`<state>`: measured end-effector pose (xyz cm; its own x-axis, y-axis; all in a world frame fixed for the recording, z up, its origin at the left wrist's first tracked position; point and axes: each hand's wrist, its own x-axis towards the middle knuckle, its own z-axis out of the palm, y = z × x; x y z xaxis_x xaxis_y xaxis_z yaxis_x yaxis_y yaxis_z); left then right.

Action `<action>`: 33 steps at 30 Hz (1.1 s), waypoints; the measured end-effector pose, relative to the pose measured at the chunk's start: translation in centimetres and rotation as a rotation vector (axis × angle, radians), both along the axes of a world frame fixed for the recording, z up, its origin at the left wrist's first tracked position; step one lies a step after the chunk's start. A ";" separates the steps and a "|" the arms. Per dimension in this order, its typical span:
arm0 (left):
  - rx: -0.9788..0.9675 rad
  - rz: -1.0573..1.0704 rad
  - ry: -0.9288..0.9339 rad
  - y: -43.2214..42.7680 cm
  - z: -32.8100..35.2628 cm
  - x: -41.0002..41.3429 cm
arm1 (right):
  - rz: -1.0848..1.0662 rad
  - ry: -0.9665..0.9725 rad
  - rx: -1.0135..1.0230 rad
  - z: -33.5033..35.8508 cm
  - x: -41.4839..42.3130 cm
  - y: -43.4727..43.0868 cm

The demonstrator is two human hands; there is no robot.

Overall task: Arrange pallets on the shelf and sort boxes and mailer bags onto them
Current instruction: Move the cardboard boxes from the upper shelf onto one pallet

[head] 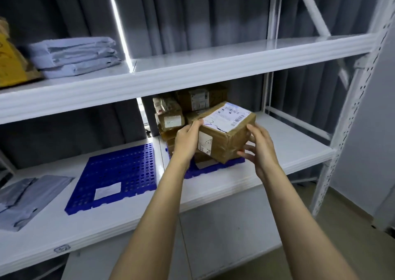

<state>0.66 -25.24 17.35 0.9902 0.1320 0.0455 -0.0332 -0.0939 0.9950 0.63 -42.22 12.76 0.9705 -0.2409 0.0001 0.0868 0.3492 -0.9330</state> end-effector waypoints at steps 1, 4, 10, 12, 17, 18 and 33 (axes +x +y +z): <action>0.011 0.010 -0.004 -0.5 0.4 0.8 | 0.034 0.007 -0.016 0.5 0.6 -0.6; 0.045 0.066 -0.034 -1.8 0.9 3.2 | 0.078 0.029 -0.102 1.6 2.5 -1.8; 0.162 0.071 -0.153 -5.6 1.5 5.2 | 0.005 -0.019 -0.272 3.2 6.4 -4.1; 0.213 0.017 -0.186 -6.7 0.7 5.0 | -0.045 -0.030 -0.316 3.3 7.3 -4.9; 0.362 -0.013 -0.261 -7.5 -1.2 5.8 | -0.057 -0.057 -0.373 3.2 8.6 -6.2; 0.394 0.000 -0.288 -7.5 -1.1 6.1 | -0.058 -0.067 -0.375 3.3 8.8 -6.3; 0.665 0.108 -0.442 -4.4 0.9 10.5 | -0.034 -0.294 -0.632 5.2 13.8 -4.3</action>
